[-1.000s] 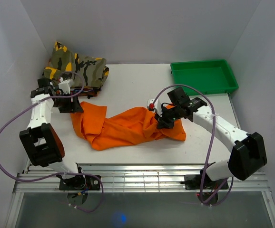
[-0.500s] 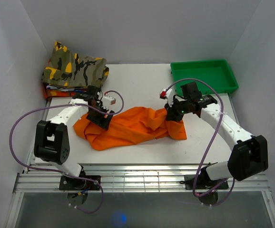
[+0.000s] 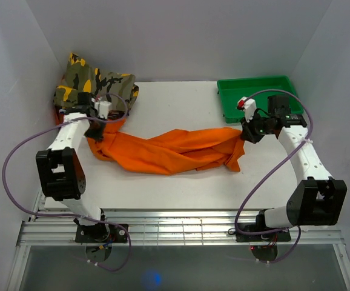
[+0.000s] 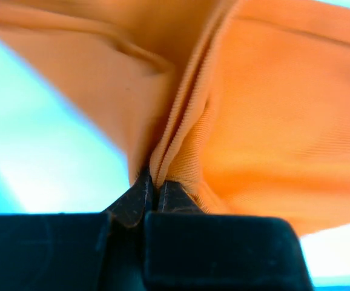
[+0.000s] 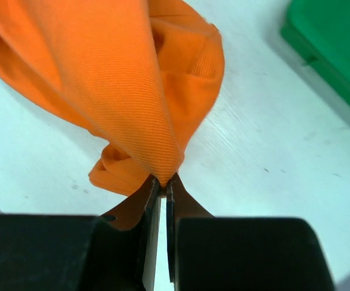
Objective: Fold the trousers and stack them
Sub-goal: Flatten the trousers out
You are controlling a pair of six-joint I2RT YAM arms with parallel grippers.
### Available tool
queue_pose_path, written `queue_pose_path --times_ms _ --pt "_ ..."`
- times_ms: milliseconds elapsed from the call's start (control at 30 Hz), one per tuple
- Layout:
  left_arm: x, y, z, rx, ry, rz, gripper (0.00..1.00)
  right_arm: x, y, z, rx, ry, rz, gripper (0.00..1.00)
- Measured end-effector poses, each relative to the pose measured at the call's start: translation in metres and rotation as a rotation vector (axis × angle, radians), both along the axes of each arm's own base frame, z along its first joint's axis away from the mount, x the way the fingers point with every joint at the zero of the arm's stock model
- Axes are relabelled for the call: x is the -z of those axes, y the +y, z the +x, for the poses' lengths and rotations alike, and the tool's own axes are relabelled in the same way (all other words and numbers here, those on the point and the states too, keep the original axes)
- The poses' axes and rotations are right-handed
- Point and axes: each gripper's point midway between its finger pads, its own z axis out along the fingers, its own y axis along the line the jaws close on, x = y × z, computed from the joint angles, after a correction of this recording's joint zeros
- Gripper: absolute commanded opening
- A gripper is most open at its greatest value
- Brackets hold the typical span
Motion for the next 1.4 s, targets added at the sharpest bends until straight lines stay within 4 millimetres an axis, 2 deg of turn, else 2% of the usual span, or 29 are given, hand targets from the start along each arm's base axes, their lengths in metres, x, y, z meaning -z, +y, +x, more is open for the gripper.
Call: queue_pose_path --times_ms 67,133,233,300,400,500,600,700,767,867,1000,1100,1167,1233,1333,1367,1400 --pt "-0.034 0.041 0.027 -0.096 -0.114 -0.007 0.00 -0.013 -0.019 0.009 0.027 -0.038 -0.020 0.08" --pt "-0.065 0.079 0.041 -0.172 -0.198 -0.024 0.00 -0.026 -0.035 0.016 0.042 -0.078 -0.043 0.08" --pt "-0.109 0.122 0.052 -0.244 -0.318 -0.051 0.00 -0.036 -0.050 0.022 0.040 -0.120 -0.082 0.08" --pt "-0.127 0.146 0.051 -0.285 -0.373 -0.076 0.00 -0.037 -0.054 0.022 0.029 -0.130 -0.106 0.08" --pt "-0.130 0.176 0.037 -0.345 -0.400 -0.140 0.00 -0.034 -0.057 0.018 0.009 -0.124 -0.130 0.08" --pt "-0.117 0.188 0.013 -0.371 -0.376 -0.240 0.00 -0.034 -0.058 0.016 -0.001 -0.114 -0.136 0.08" --pt "-0.103 0.184 -0.019 -0.344 -0.338 -0.365 0.00 -0.042 -0.061 0.022 0.002 -0.119 -0.140 0.08" --pt "-0.100 0.179 -0.050 -0.318 -0.338 -0.441 0.00 -0.056 -0.068 0.037 0.022 -0.129 -0.137 0.08" --pt "-0.106 0.181 -0.068 -0.319 -0.360 -0.478 0.00 -0.073 -0.075 0.054 0.041 -0.147 -0.120 0.08" --pt "-0.124 0.183 -0.088 -0.324 -0.421 -0.553 0.00 -0.109 -0.080 0.076 0.057 -0.196 -0.078 0.08" --pt "-0.148 0.191 -0.098 -0.268 -0.531 -0.581 0.00 -0.157 -0.070 0.080 0.036 -0.277 -0.021 0.08" --pt "-0.146 0.183 -0.098 -0.172 -0.564 -0.542 0.00 -0.174 -0.059 0.081 0.017 -0.327 -0.025 0.08" --pt "-0.137 0.166 -0.099 -0.088 -0.547 -0.502 0.00 -0.170 -0.047 0.089 -0.006 -0.335 -0.049 0.08" --pt "-0.128 0.137 -0.100 0.009 -0.511 -0.471 0.00 -0.156 -0.032 0.104 -0.022 -0.325 -0.068 0.08" --pt "-0.124 0.098 -0.099 0.126 -0.479 -0.446 0.00 -0.111 0.002 0.141 -0.051 -0.266 -0.097 0.09" --pt "-0.126 0.090 -0.099 0.147 -0.475 -0.435 0.00 -0.095 0.013 0.153 -0.055 -0.241 -0.105 0.14" --pt "-0.128 0.087 -0.099 0.153 -0.477 -0.424 0.00 -0.076 0.026 0.167 -0.057 -0.218 -0.117 0.34"
